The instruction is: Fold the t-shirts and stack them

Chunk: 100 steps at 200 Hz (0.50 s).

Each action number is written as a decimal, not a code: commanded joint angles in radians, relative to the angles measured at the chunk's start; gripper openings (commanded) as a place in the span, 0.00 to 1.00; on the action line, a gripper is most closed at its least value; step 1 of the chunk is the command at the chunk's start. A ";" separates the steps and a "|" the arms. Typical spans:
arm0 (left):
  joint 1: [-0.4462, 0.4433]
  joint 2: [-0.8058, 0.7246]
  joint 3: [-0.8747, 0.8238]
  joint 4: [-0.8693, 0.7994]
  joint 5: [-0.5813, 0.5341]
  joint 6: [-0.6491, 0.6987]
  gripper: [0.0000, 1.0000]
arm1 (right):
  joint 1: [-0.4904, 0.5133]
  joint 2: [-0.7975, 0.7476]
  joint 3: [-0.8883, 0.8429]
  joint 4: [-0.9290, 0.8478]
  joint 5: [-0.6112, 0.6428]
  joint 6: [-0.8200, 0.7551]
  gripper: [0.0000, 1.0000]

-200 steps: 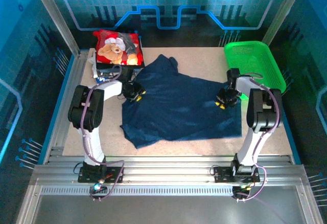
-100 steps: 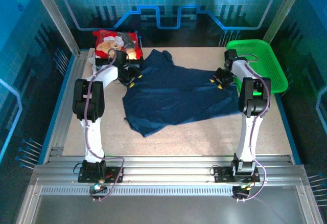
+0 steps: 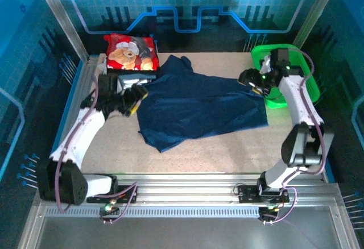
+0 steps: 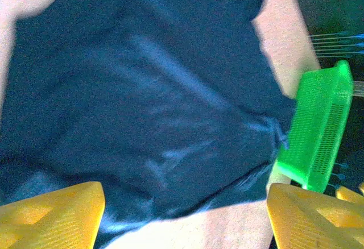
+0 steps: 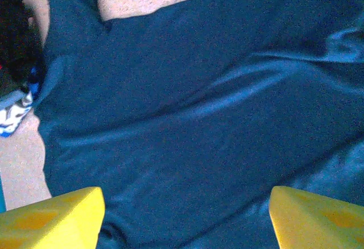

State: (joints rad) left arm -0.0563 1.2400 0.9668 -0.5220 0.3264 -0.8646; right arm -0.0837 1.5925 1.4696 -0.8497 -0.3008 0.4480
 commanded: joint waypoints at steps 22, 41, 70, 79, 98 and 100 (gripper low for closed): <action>0.035 -0.037 -0.297 0.087 0.045 -0.198 0.72 | -0.115 -0.066 -0.202 -0.043 -0.061 -0.088 0.77; 0.035 -0.007 -0.344 0.151 0.047 -0.248 0.70 | -0.118 -0.075 -0.231 -0.036 -0.062 -0.104 0.77; 0.036 0.037 -0.379 0.204 0.013 -0.277 0.66 | -0.120 -0.070 -0.250 -0.026 -0.071 -0.109 0.76; 0.038 0.046 -0.381 0.225 0.003 -0.284 0.66 | -0.120 -0.072 -0.256 -0.020 -0.073 -0.109 0.76; 0.039 0.080 -0.378 0.254 -0.007 -0.293 0.64 | -0.120 -0.072 -0.262 -0.018 -0.074 -0.116 0.76; 0.038 0.085 -0.377 0.257 -0.007 -0.292 0.64 | -0.120 -0.072 -0.262 -0.019 -0.074 -0.117 0.76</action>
State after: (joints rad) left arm -0.0288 1.2846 0.5995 -0.3420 0.3359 -1.1152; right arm -0.2024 1.5356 1.2217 -0.8730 -0.3481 0.3576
